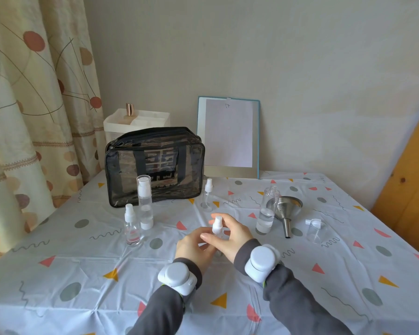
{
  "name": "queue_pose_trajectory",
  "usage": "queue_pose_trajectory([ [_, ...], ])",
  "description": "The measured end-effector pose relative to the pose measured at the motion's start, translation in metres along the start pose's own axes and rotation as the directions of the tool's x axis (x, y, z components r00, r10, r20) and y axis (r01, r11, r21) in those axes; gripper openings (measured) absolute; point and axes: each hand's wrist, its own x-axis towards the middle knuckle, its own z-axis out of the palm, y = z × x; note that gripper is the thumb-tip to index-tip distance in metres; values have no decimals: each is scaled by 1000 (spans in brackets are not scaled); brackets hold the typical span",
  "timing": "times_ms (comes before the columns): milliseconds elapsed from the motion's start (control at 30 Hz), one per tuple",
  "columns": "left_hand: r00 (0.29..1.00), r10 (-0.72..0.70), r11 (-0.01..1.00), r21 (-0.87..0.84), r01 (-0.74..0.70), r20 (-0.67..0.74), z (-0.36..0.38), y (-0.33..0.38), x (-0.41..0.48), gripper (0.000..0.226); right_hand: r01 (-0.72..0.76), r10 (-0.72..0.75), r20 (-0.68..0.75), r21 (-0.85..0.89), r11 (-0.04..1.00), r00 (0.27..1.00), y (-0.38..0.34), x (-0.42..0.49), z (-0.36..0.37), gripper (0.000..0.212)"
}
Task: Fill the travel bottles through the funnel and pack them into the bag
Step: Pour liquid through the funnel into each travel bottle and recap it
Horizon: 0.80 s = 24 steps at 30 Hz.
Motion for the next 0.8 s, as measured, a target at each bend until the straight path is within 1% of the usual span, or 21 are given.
queue_pose_trajectory([
  [67,1000,5,1000,10,-5,8,0,0,0,18,17,-20,-85,-37,999,996,0,3,0,49],
  [133,1000,-5,1000,9,4,12,0,0,1,17,23,-27,-169,-27,999,985,0,3,-2,55],
  [200,1000,-7,1000,-1,7,6,0,-1,2,21,26,-26,-179,0,1000,983,2,3,-6,56],
  [333,1000,-7,1000,-5,7,3,0,0,2,25,98,-89,-176,44,994,980,5,-2,-8,46],
  [433,1000,-20,1000,-19,20,-3,1,0,1,31,161,-135,-219,106,981,966,3,-2,-8,35],
  [567,999,-30,998,-57,29,-12,2,-1,3,32,256,-153,-368,248,934,917,-10,5,-18,32],
  [667,999,-39,998,-43,39,-10,2,-3,2,35,313,-124,-446,381,870,886,-19,13,-36,27],
  [800,1000,-30,999,-13,29,-11,2,-4,3,44,421,-82,-596,456,784,799,-22,20,-59,25],
])
